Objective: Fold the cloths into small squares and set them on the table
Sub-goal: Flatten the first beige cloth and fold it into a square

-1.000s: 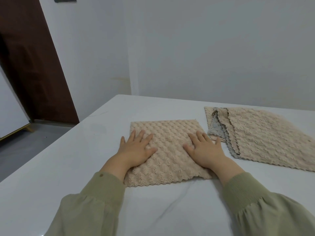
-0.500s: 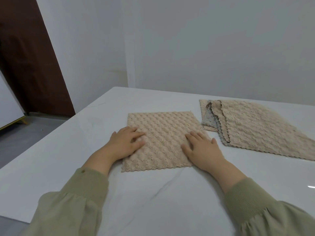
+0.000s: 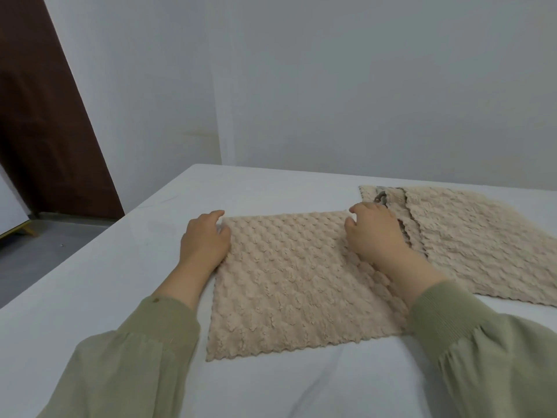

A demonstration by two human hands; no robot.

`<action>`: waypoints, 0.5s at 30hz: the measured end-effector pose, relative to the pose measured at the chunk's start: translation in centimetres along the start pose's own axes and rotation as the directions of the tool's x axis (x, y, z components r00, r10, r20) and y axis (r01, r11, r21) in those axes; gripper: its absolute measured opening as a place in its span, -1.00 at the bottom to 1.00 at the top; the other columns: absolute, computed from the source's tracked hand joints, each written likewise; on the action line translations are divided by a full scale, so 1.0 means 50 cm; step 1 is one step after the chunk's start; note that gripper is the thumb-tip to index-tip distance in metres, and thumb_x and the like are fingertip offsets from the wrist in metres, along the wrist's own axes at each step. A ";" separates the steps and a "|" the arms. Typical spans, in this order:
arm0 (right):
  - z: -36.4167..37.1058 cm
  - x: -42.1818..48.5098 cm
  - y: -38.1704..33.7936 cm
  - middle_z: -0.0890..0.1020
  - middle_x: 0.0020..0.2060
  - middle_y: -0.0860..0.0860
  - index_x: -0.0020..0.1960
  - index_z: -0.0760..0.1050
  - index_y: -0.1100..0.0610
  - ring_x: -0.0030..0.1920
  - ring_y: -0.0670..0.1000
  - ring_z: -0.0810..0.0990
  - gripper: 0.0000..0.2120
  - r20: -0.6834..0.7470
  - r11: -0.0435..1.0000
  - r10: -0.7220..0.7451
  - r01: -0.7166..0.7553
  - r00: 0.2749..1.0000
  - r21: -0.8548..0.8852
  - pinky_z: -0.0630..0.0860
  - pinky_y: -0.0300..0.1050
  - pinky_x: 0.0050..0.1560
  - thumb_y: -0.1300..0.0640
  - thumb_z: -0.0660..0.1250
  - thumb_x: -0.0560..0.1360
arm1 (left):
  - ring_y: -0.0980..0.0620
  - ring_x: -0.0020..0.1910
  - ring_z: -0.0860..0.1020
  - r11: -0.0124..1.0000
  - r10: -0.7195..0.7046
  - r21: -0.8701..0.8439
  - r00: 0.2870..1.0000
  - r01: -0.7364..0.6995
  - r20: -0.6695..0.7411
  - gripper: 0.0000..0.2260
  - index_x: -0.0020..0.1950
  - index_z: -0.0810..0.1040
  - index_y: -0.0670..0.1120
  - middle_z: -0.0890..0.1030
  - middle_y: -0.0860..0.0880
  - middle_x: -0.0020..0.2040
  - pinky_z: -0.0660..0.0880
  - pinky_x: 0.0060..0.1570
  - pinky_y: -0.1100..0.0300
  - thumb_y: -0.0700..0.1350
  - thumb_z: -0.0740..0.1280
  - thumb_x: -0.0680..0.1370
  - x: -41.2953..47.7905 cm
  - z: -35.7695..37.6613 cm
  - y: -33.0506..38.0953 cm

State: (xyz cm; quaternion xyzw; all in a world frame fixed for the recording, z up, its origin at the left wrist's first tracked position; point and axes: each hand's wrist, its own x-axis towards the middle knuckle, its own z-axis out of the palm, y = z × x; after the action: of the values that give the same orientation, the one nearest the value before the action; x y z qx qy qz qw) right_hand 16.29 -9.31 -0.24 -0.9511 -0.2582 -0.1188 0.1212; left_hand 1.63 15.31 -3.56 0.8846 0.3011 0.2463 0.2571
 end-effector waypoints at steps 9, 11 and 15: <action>0.083 0.067 0.016 0.32 0.44 0.08 0.47 0.19 0.12 0.50 0.07 0.13 -0.58 0.157 0.999 -0.026 0.021 0.987 0.035 -0.03 0.16 0.47 0.09 -0.05 0.63 | -0.05 0.34 0.35 0.958 0.041 0.279 0.994 -0.068 0.103 -0.65 0.32 0.46 -0.01 0.43 0.00 0.36 0.29 0.26 0.03 0.06 0.10 0.61 0.074 0.037 -0.012; 0.081 0.070 0.015 0.28 0.46 0.06 0.50 0.14 0.10 0.50 0.06 0.12 -0.55 0.174 0.999 -0.046 0.042 0.984 0.024 -0.05 0.17 0.48 0.10 -0.05 0.63 | -0.05 0.23 0.42 0.966 0.038 0.251 0.997 -0.054 0.070 -0.73 0.20 0.51 0.00 0.50 0.01 0.24 0.32 0.17 0.05 0.04 0.17 0.58 0.075 0.037 -0.009; 0.087 0.075 0.021 0.38 0.37 0.11 0.49 0.18 0.09 0.38 0.16 0.29 -0.52 0.119 0.996 -0.081 0.076 0.990 0.049 0.12 0.14 0.44 0.17 0.06 0.57 | -0.05 0.00 0.49 0.987 0.065 0.147 0.997 -0.070 0.035 -0.91 -0.05 0.51 -0.04 0.54 0.03 -0.06 0.39 -0.05 0.09 -0.06 0.26 0.55 0.066 0.032 0.002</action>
State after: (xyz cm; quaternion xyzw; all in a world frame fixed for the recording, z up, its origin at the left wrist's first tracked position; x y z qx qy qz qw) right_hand 20.71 -7.18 -3.42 -0.9427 -0.3050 -0.0597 0.1214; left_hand 4.92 16.93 -3.75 0.9146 0.2845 0.2186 0.1866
